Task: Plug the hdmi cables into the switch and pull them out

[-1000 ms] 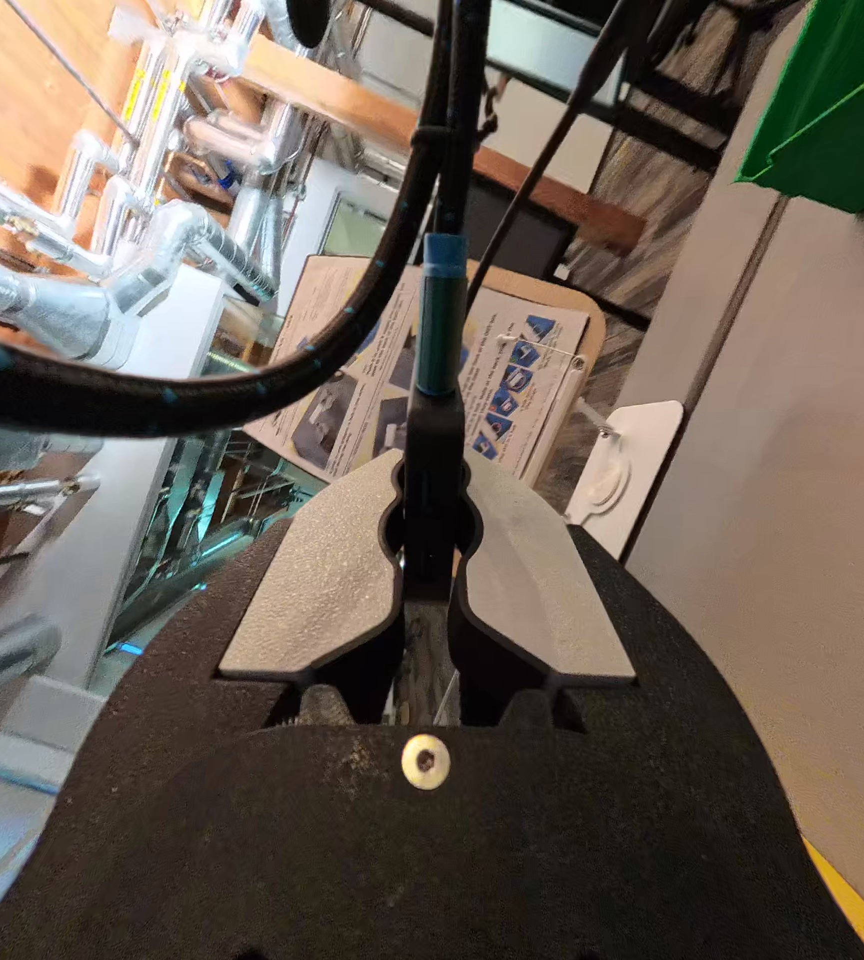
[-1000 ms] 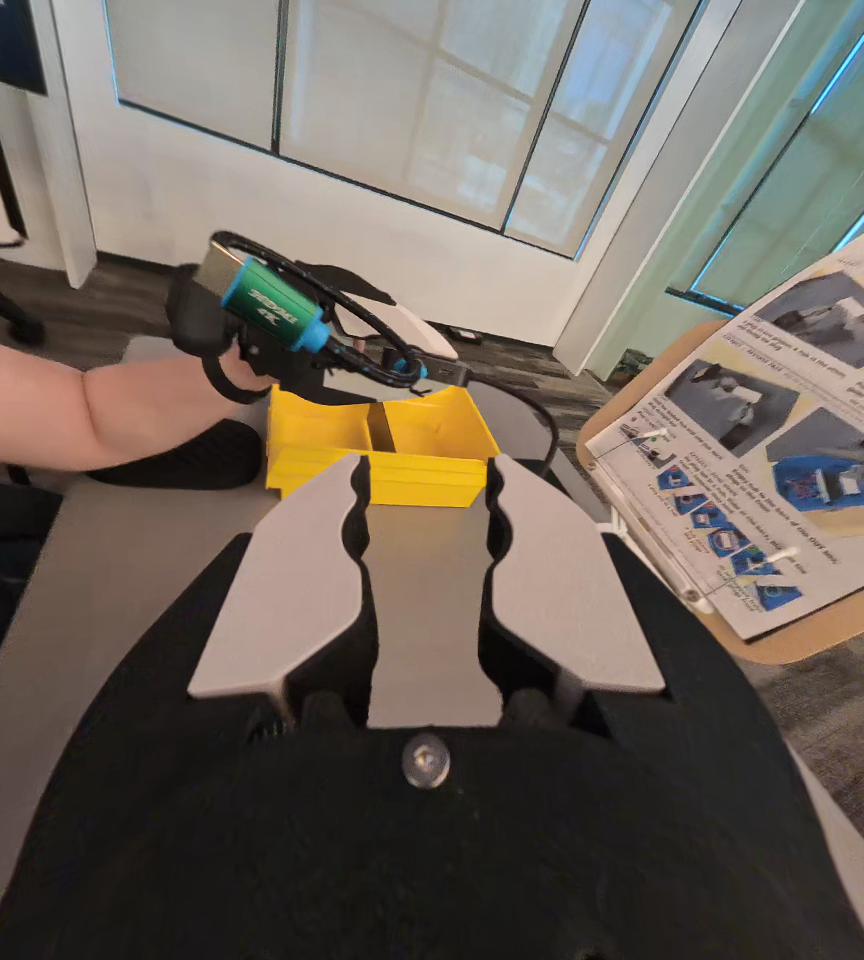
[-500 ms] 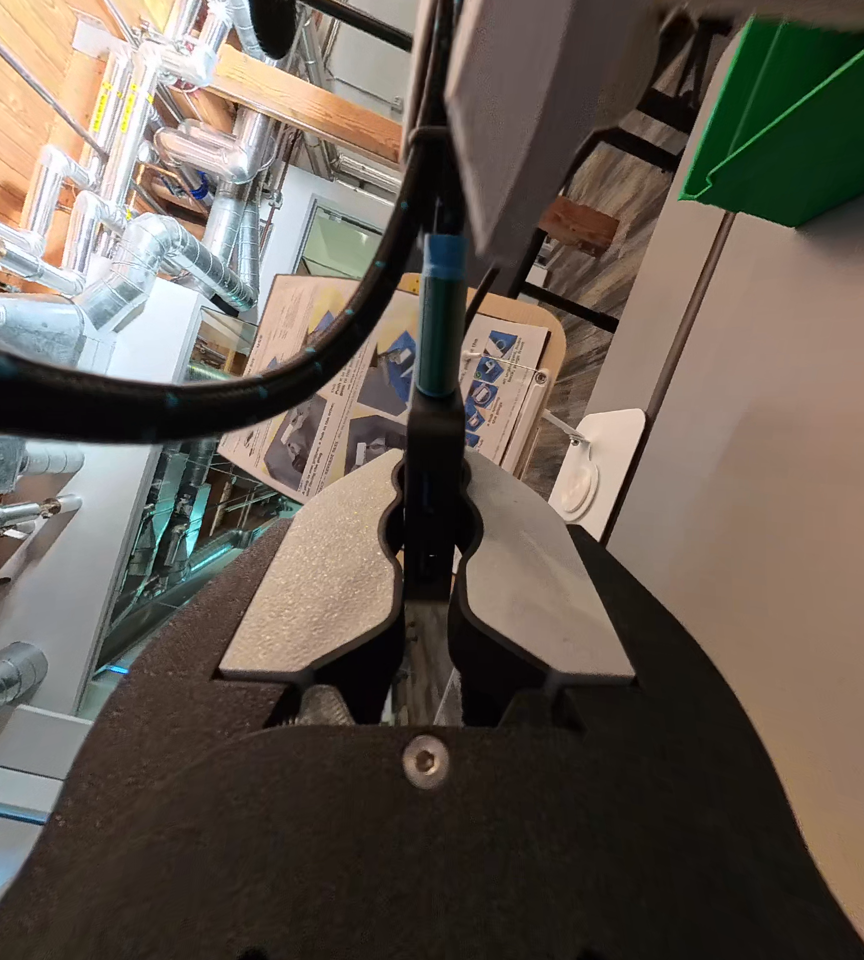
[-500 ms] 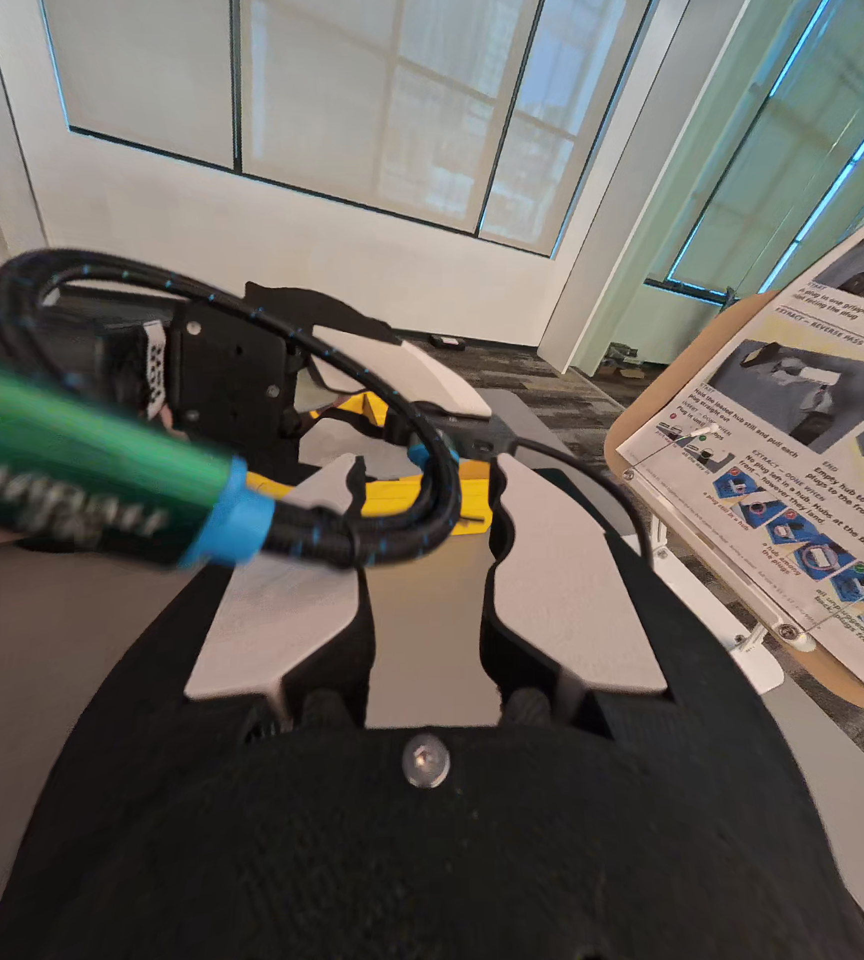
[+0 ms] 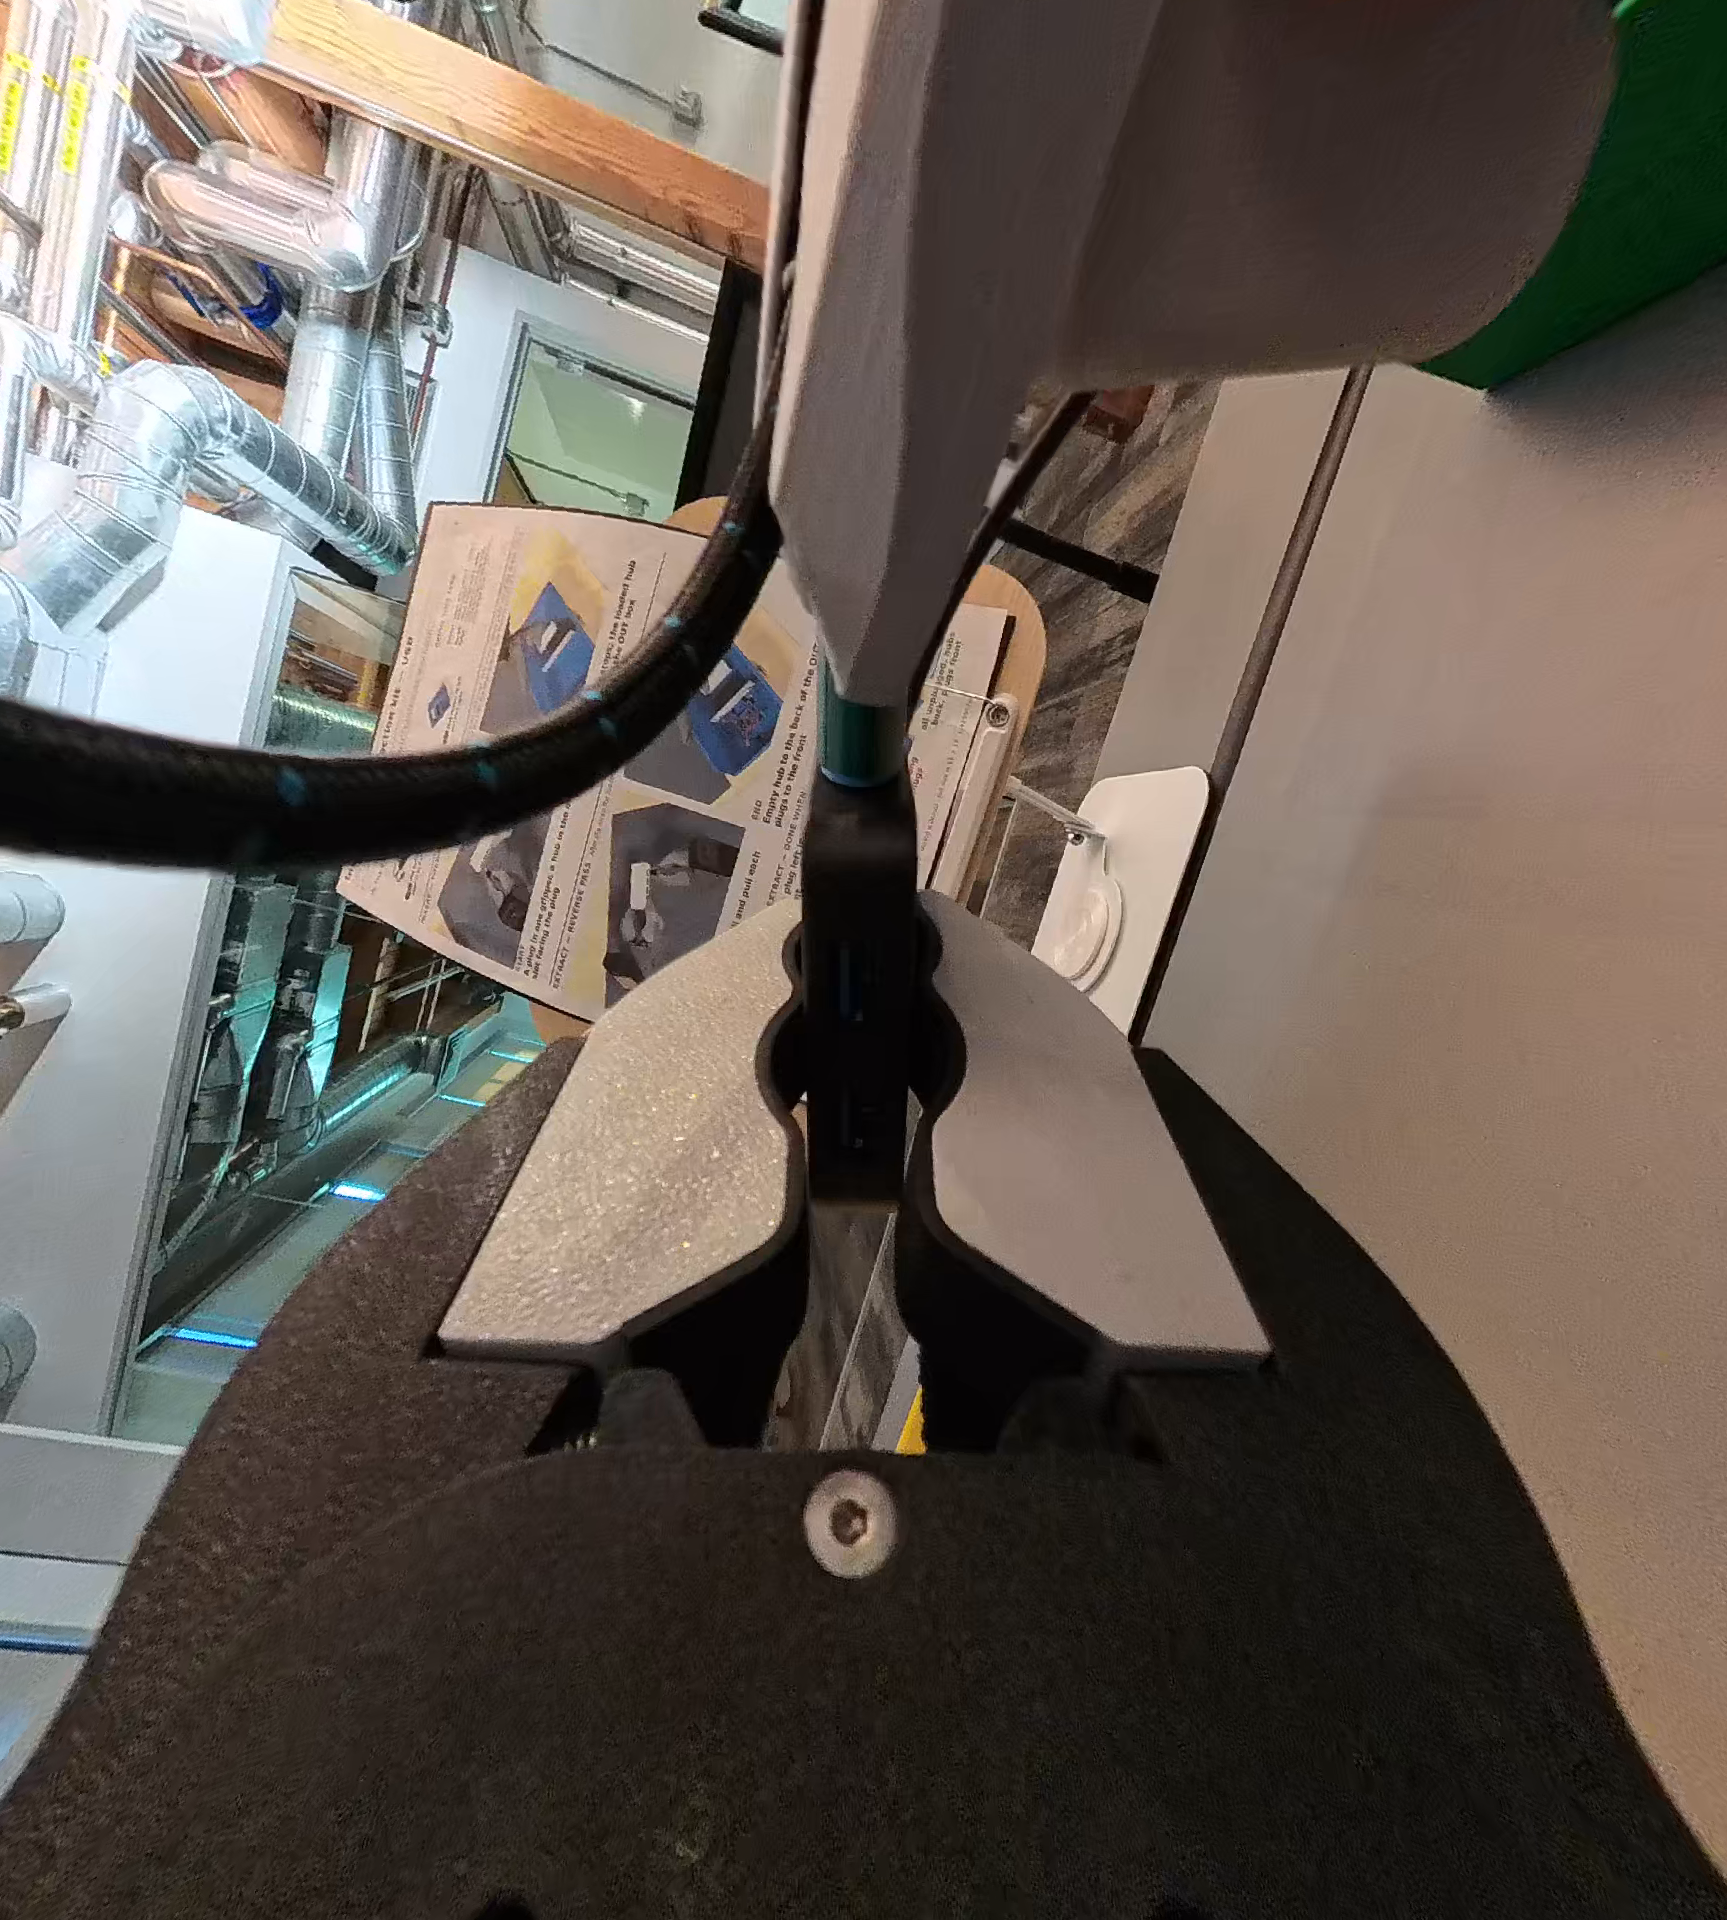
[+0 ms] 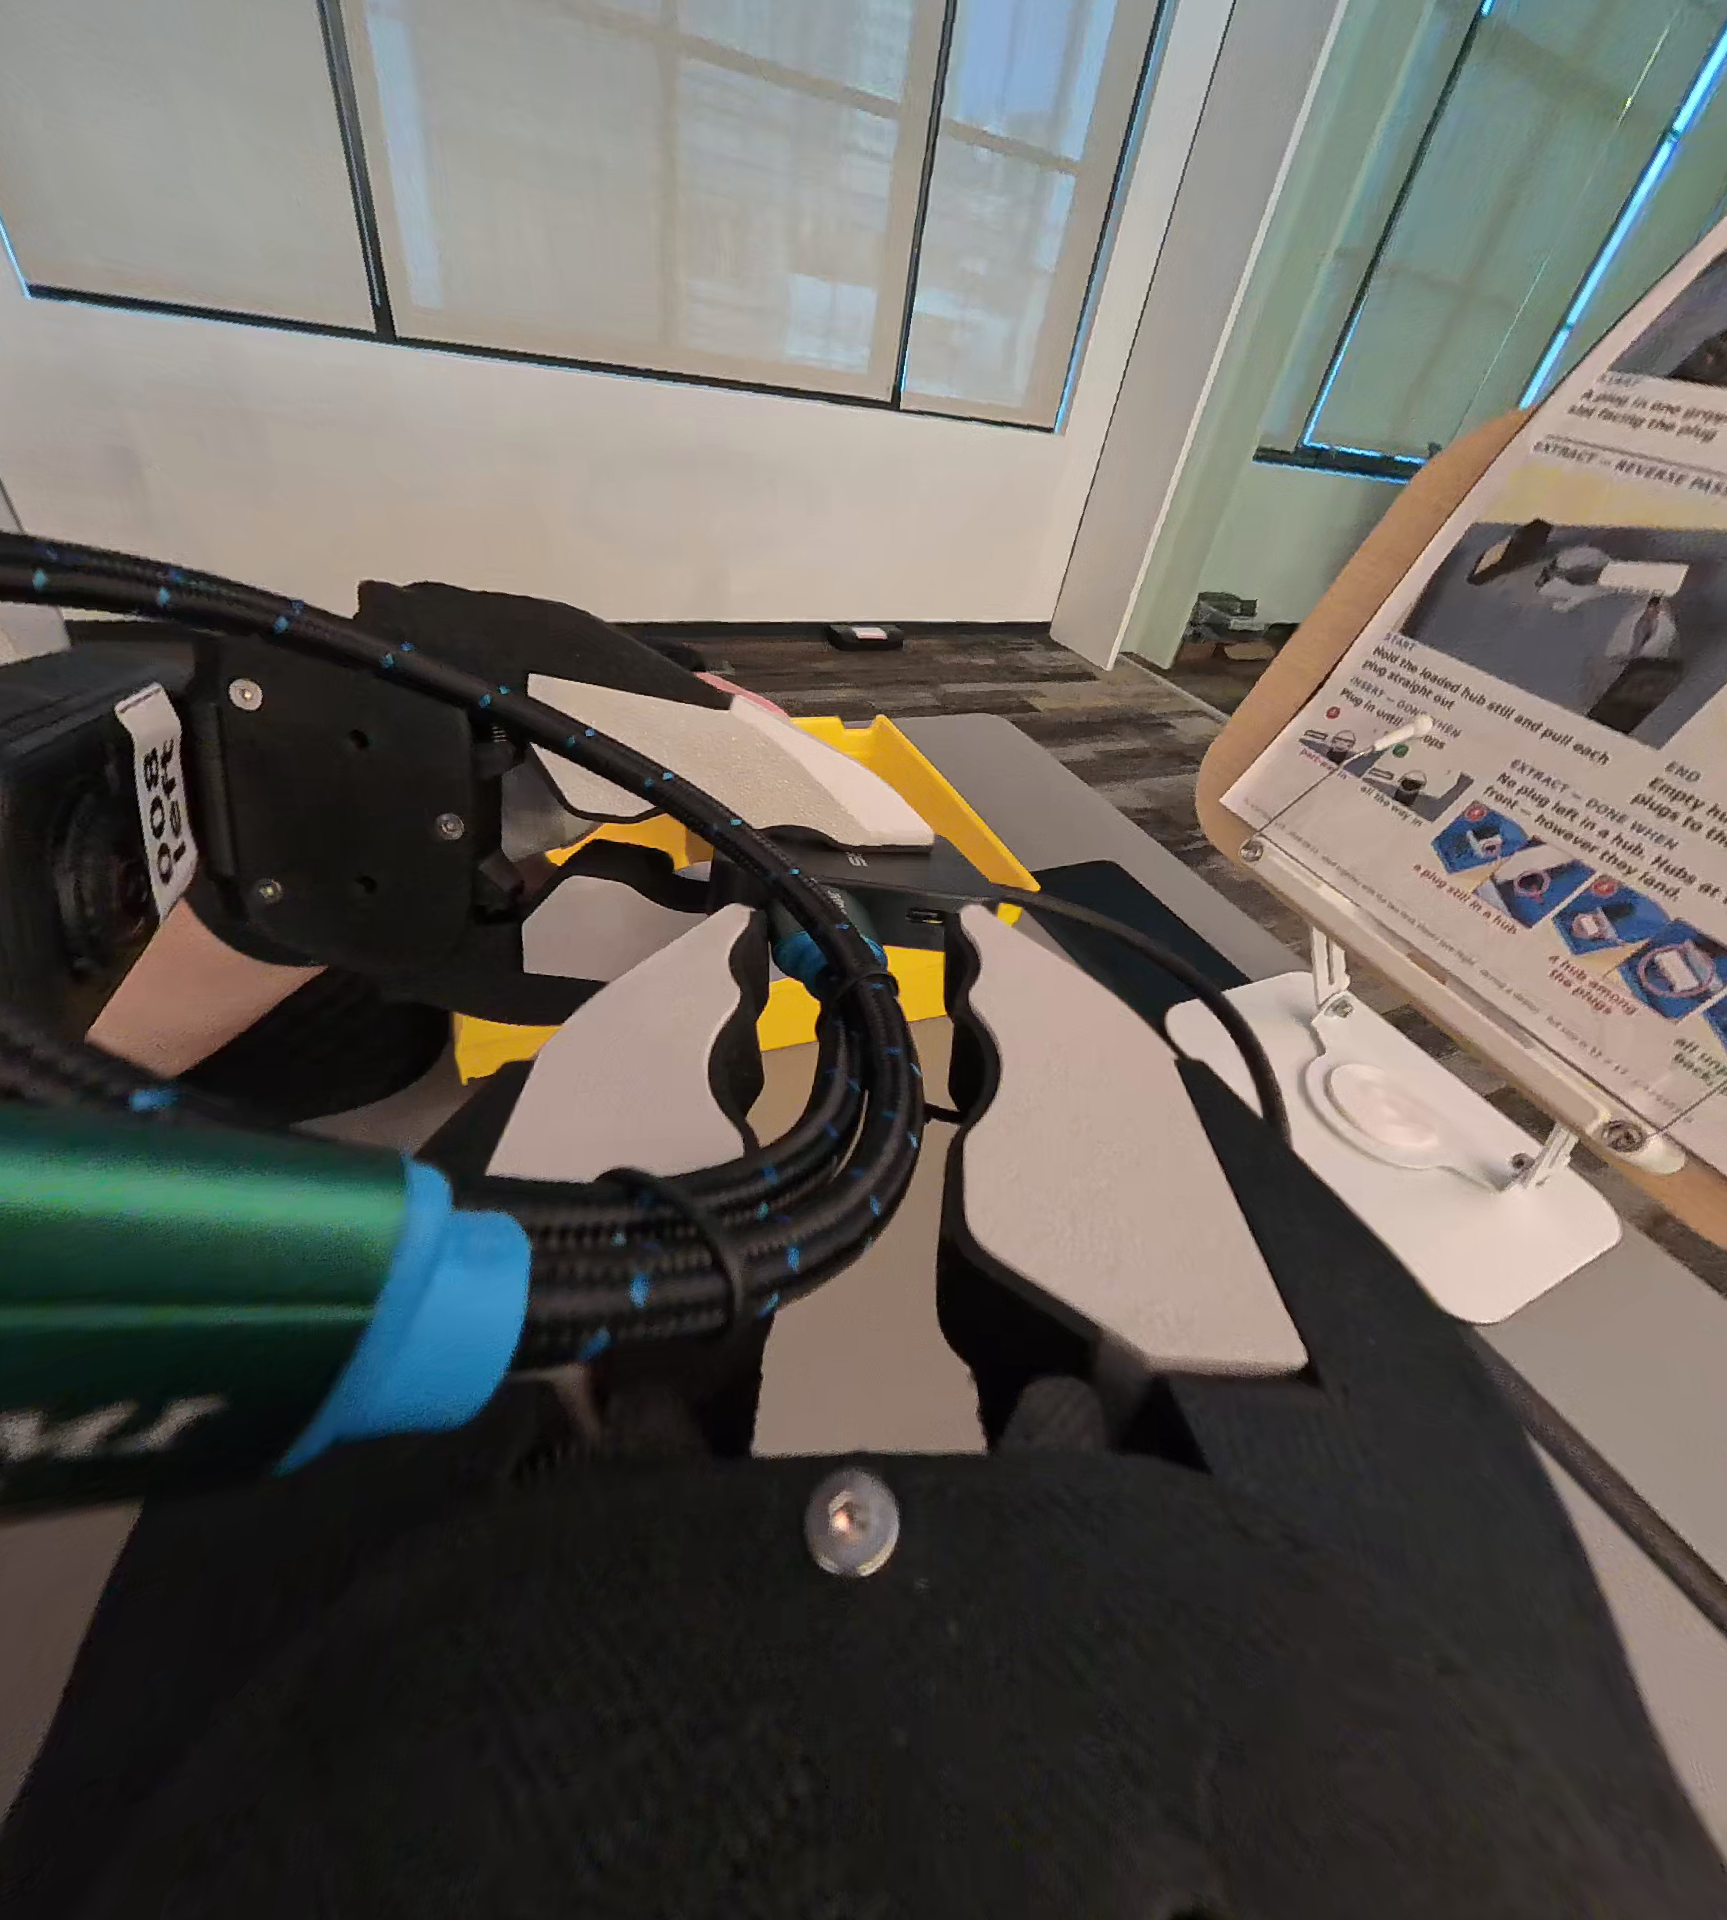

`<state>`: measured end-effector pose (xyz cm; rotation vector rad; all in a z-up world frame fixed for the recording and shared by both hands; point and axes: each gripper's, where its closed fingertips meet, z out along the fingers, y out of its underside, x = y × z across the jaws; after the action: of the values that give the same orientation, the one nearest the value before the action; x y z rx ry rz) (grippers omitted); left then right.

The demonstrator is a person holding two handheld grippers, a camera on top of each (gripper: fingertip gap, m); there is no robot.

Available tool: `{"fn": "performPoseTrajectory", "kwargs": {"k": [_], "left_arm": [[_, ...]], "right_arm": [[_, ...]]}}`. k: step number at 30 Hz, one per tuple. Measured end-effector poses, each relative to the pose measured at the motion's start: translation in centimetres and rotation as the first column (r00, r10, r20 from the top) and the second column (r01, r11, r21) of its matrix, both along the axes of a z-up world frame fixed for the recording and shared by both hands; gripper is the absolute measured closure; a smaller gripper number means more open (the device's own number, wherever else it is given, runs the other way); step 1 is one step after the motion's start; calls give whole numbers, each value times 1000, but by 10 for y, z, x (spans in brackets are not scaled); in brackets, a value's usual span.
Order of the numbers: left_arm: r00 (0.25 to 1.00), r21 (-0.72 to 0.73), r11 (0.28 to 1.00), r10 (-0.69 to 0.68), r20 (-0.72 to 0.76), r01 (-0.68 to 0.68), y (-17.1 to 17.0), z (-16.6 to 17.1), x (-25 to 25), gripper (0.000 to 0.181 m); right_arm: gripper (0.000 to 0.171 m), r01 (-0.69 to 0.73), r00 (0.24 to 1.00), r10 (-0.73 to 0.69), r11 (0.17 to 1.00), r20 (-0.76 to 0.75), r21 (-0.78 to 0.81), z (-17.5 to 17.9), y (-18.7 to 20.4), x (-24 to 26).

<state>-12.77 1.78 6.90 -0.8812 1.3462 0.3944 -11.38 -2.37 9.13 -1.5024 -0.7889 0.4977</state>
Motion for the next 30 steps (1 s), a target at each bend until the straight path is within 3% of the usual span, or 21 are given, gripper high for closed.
{"fn": "performPoseTrajectory", "kwargs": {"k": [13, 24, 30], "left_arm": [[1000, 6, 1000, -5, -10, 5, 0, -2, 1, 168], [1000, 52, 999, 7, 14, -7, 1, 3, 2, 167], [1000, 67, 998, 16, 6, -16, 2, -1, 4, 167]], "right_arm": [[147, -71, 997, 70, 996, -27, -47, -4, -3, -3], [150, -15, 999, 14, 1000, 35, 23, -3, -4, -6], [149, -23, 999, 24, 999, 35, -31, -9, -4, -9]]}}
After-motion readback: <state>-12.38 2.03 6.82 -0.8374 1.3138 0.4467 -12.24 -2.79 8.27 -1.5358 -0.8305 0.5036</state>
